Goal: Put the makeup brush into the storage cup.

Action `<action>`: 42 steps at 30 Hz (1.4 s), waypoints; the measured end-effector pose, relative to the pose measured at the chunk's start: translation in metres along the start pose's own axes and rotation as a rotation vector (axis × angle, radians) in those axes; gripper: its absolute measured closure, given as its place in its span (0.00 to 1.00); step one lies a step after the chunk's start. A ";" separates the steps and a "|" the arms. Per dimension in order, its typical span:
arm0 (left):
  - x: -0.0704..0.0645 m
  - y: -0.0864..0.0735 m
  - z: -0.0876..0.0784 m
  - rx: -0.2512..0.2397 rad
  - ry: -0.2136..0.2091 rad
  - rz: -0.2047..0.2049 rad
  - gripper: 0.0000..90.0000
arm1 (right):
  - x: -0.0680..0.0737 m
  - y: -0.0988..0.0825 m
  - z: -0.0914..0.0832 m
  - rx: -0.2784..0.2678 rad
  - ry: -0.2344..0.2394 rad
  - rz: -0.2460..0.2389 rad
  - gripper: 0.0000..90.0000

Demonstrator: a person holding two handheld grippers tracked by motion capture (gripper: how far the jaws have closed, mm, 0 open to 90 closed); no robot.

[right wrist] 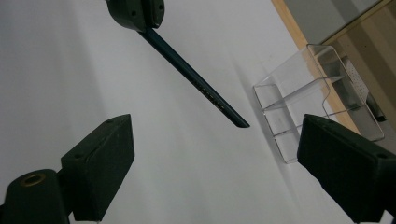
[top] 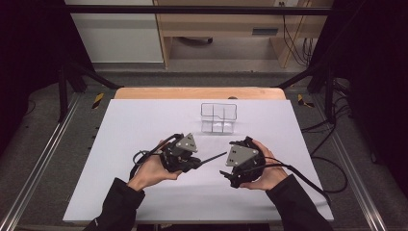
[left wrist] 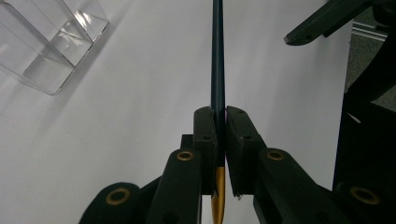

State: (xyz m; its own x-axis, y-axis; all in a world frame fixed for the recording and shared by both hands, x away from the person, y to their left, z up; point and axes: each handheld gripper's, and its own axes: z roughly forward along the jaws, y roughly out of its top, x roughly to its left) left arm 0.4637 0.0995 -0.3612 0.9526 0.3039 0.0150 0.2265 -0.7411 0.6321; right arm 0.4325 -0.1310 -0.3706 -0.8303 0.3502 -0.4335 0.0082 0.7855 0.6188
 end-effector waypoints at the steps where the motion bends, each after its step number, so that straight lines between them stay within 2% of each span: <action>1: 0.000 0.000 0.000 0.001 -0.002 0.000 0.91 | 0.000 0.000 0.000 0.000 0.000 0.000 0.12; 2: -0.001 0.001 0.000 0.004 0.003 0.003 0.91 | 0.002 0.002 0.002 0.018 0.006 -0.030 0.13; 16: -0.007 0.007 0.005 0.030 -0.025 0.027 0.91 | 0.010 0.011 0.009 0.058 0.030 -0.117 0.21; 19: -0.008 0.008 0.007 0.028 -0.035 0.032 0.91 | 0.012 0.012 0.011 0.065 0.031 -0.160 0.24; 29: -0.012 0.012 0.009 0.022 -0.045 0.040 0.91 | 0.014 0.012 0.013 0.063 0.037 -0.216 0.30; 40: -0.012 0.013 0.011 0.031 -0.051 0.042 0.91 | 0.017 0.014 0.014 0.058 0.050 -0.273 0.43; 42: -0.012 0.013 0.012 0.030 -0.053 0.038 0.91 | 0.017 0.014 0.015 0.055 0.048 -0.295 0.45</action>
State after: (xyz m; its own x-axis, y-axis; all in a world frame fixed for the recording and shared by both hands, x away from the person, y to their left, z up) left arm 0.4580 0.0790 -0.3619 0.9700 0.2431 -0.0030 0.1948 -0.7697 0.6079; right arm 0.4267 -0.1058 -0.3793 -0.8267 0.0789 -0.5570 -0.2085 0.8766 0.4336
